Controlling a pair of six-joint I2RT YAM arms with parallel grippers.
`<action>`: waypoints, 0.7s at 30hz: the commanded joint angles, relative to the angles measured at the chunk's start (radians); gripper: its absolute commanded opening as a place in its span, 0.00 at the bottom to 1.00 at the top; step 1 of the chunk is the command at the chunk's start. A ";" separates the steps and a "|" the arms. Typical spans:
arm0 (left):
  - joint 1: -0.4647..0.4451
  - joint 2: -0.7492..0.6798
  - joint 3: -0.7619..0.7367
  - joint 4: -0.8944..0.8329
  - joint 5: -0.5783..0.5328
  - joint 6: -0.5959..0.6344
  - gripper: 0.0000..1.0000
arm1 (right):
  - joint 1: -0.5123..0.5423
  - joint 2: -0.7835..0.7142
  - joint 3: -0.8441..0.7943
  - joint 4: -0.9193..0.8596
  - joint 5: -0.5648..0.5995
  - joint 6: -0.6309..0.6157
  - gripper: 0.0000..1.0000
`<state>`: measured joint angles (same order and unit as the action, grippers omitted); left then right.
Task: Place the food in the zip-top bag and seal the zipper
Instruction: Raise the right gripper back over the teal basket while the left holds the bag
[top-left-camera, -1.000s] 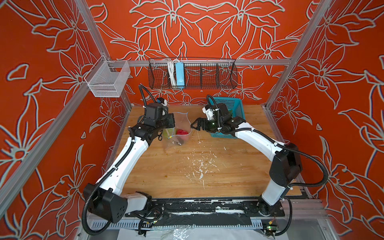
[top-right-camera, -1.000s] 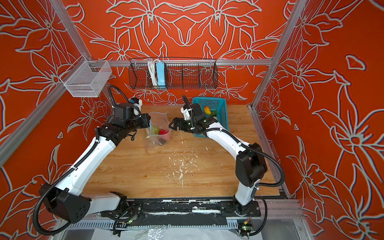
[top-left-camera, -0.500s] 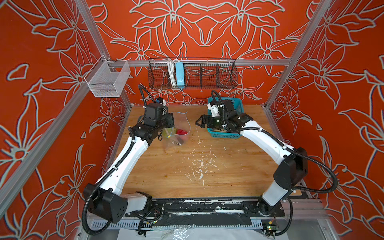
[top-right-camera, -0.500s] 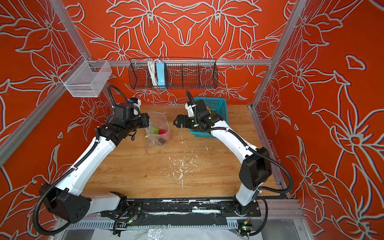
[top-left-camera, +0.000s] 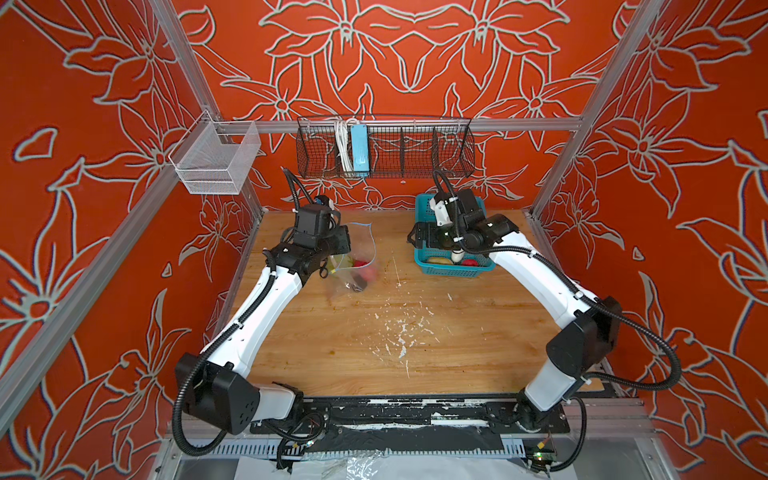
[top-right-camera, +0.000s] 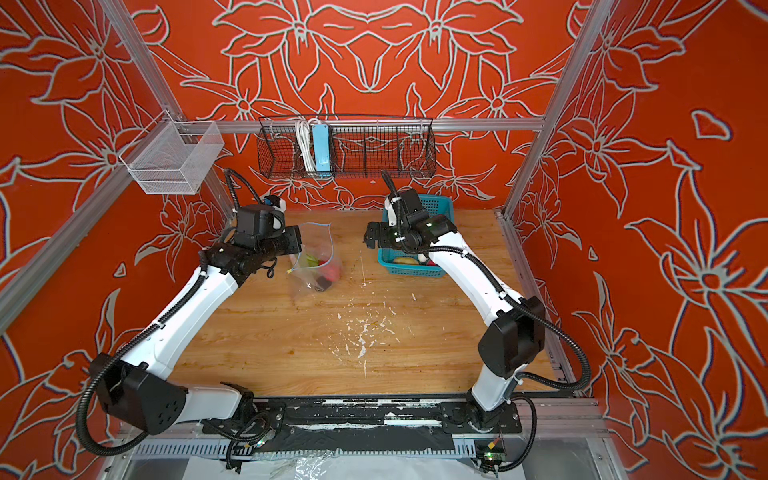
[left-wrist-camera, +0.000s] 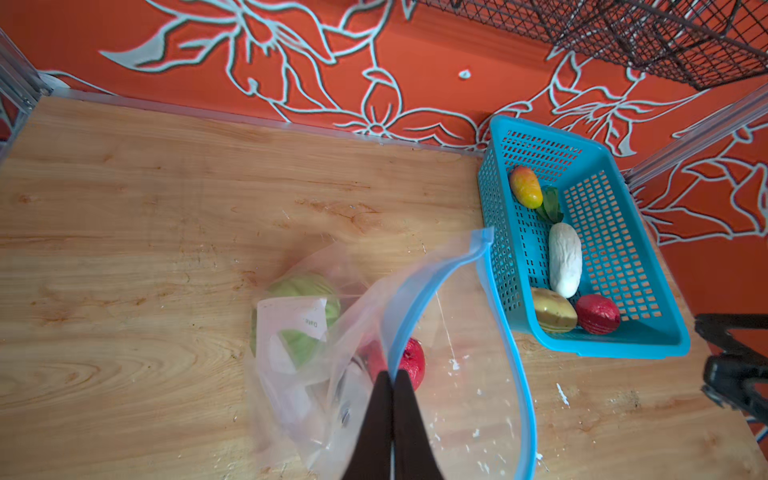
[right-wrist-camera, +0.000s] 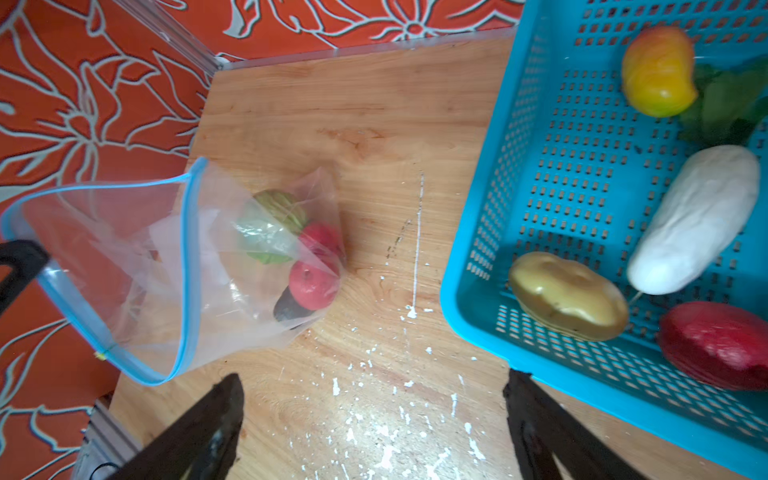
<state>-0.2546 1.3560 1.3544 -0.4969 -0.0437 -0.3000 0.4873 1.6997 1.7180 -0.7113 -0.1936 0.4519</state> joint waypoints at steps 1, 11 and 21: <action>0.003 0.006 0.064 -0.023 -0.033 0.022 0.00 | -0.022 0.021 0.043 -0.080 0.048 -0.030 0.98; 0.009 0.055 0.196 -0.117 -0.099 0.049 0.00 | -0.056 0.035 0.035 -0.138 0.126 -0.082 0.98; 0.013 0.050 0.254 -0.154 -0.117 0.066 0.00 | -0.094 0.060 0.032 -0.185 0.181 -0.087 0.98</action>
<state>-0.2493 1.4174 1.5826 -0.6395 -0.1379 -0.2489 0.4065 1.7329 1.7401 -0.8425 -0.0555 0.3794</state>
